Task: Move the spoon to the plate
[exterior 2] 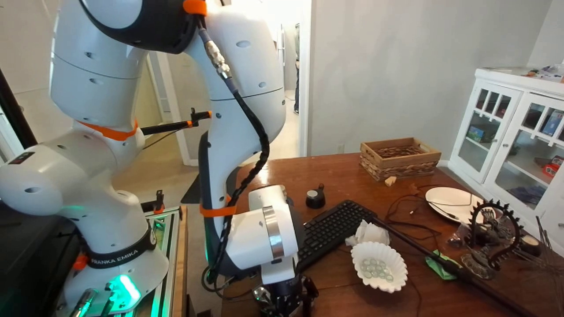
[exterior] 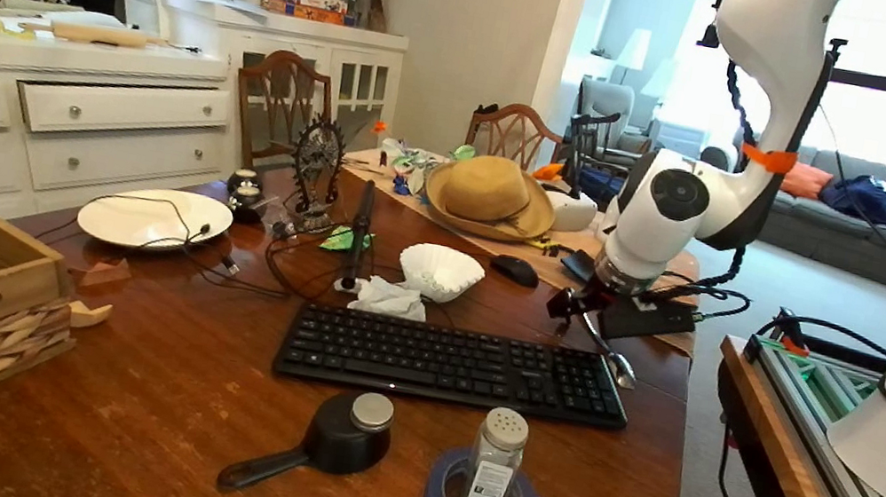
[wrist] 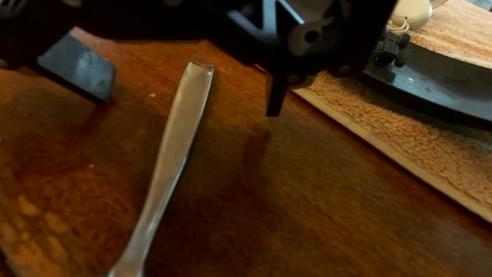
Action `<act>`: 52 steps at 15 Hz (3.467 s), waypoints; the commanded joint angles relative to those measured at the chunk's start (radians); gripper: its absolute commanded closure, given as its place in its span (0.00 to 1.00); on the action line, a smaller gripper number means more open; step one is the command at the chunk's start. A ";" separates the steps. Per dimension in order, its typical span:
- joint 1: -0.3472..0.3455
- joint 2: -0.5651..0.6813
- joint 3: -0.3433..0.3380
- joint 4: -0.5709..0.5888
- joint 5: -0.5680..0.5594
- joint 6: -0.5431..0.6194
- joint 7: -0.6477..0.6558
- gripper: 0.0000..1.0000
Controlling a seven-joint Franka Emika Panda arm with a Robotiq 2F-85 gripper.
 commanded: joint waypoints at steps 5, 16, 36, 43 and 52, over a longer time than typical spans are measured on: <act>-0.019 0.003 -0.028 0.002 -0.011 -0.012 0.025 0.02; -0.078 -0.112 0.042 -0.048 -0.369 -0.039 0.274 0.02; -0.197 -0.025 0.149 -0.069 -0.392 -0.144 0.244 0.30; -0.226 -0.036 0.189 -0.066 -0.401 -0.148 0.244 0.85; -0.284 -0.096 0.209 -0.092 -0.345 -0.071 0.211 0.94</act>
